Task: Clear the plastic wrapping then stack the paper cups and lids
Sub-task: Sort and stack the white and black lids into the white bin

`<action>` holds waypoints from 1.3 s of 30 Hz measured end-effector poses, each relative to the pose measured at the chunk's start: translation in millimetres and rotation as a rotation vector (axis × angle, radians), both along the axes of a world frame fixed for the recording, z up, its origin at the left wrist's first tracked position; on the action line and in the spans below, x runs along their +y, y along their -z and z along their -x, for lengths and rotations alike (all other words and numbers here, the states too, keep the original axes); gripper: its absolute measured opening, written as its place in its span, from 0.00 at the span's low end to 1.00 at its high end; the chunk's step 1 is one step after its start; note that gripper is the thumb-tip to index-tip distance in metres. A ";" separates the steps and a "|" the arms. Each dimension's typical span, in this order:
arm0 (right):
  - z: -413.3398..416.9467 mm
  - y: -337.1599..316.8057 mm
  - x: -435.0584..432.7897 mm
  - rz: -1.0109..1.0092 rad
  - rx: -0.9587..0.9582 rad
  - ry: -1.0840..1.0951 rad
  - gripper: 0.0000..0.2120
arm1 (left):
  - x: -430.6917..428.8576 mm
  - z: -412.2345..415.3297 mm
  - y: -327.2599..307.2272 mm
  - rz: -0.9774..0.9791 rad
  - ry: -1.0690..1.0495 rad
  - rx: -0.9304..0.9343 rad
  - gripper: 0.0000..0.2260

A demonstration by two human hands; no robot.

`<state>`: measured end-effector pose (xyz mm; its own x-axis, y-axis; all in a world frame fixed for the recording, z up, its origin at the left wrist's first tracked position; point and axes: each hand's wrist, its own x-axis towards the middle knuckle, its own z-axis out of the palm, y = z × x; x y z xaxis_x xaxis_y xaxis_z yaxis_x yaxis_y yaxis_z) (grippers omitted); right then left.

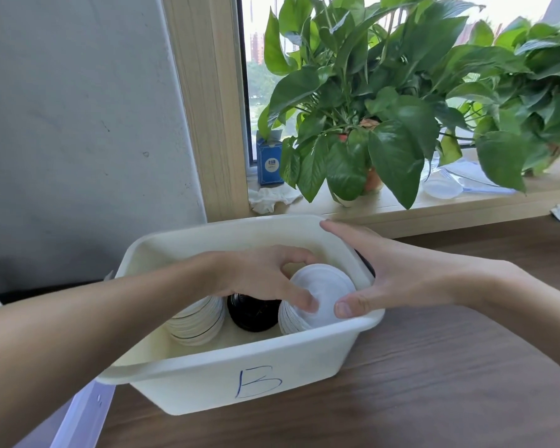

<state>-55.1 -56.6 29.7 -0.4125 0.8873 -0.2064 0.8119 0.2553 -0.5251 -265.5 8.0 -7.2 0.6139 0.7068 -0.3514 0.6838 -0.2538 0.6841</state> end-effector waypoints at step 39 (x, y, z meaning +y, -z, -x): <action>-7.1 16.6 -13.5 -0.077 0.047 0.024 0.48 | -8.1 15.7 16.7 -0.420 0.180 0.205 0.34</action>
